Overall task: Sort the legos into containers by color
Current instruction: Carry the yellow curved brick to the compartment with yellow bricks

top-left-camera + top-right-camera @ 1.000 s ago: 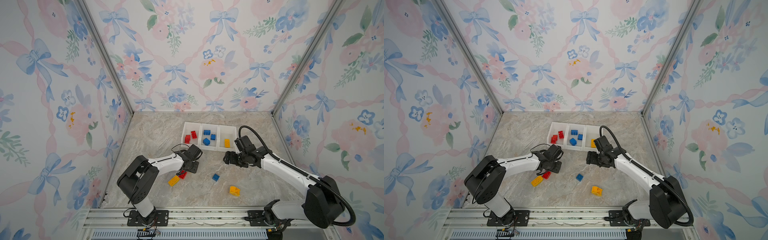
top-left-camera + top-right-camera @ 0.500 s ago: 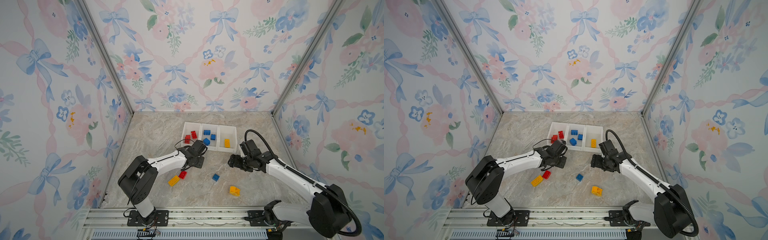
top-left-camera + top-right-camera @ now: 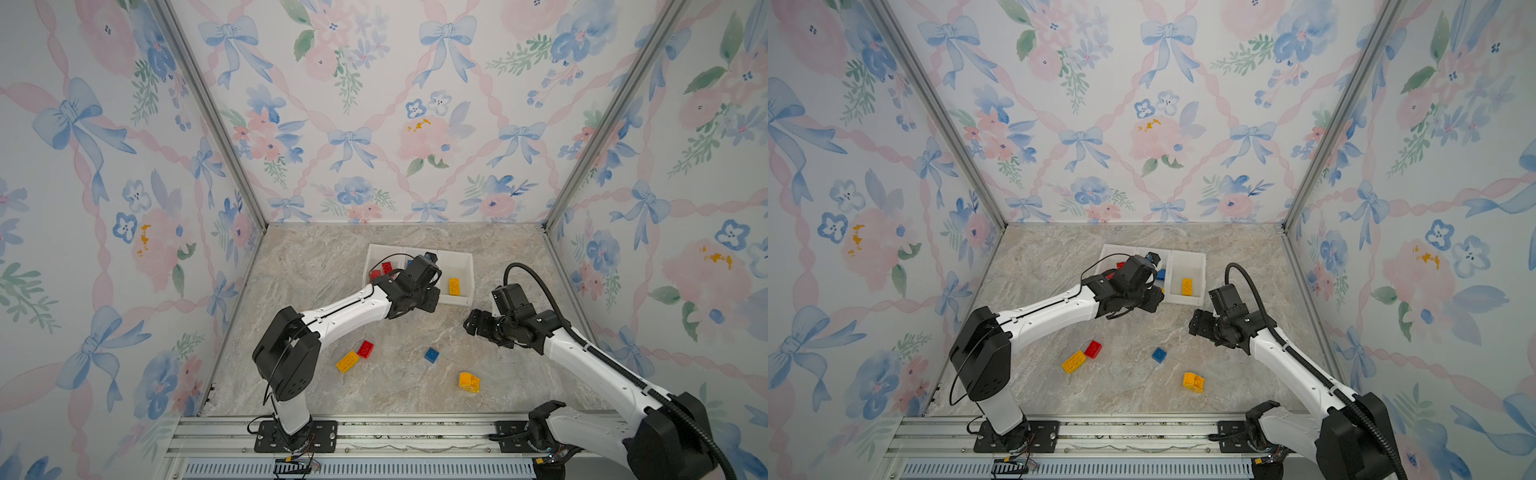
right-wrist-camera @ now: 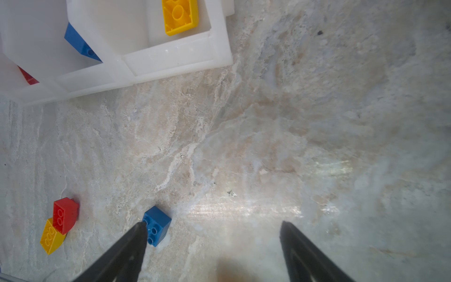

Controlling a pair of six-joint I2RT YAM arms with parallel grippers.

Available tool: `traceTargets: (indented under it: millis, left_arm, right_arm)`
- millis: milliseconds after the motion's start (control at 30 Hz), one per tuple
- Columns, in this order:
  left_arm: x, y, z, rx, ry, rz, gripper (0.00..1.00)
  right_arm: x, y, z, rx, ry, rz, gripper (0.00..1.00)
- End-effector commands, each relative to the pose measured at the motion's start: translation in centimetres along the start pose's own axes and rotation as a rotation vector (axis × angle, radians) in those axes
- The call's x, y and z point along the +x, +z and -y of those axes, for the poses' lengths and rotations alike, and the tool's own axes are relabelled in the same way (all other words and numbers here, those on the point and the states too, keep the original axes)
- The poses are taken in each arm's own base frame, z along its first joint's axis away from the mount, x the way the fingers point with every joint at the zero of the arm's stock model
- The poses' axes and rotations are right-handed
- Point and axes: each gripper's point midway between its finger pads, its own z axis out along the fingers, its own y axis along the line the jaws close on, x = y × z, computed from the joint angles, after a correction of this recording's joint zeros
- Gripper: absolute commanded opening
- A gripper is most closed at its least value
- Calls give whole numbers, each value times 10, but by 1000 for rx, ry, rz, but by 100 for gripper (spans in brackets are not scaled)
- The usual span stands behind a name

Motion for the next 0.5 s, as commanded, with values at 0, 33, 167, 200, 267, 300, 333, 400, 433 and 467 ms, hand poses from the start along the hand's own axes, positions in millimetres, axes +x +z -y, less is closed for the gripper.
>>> traceTargets:
  millis: [0,33,167,200,267,300,333,400,433,467]
  left_arm:
    - [-9,12,13,14,17,0,22]
    - [-14,15,15,12,18,7,22]
    - [-32,31,25,10,19,33,22]
    - [-37,36,28,11,18,40,22]
    - [-43,46,31,8,13,48,22]
    - [-46,52,33,9,9,51,22]
    - [-49,56,34,7,3,54,22]
    - [-53,66,36,0,-8,61,22]
    - [-55,70,36,-6,-14,65,22]
    - [-57,75,35,-14,-21,69,22]
  right_arm:
    - [8,-2,13,39,28,-14,89]
    - [7,-3,14,40,32,-12,88]
    - [7,-6,15,40,41,-5,89]
    - [8,-6,15,40,43,-6,89]
    - [8,-8,16,42,48,-5,89]
    - [8,-9,16,42,48,-5,89]
    - [9,-10,16,42,49,-5,89]
    - [9,-12,18,47,49,-3,89]
    - [9,-13,18,49,49,-2,89]
    - [9,-14,19,51,48,-3,89]
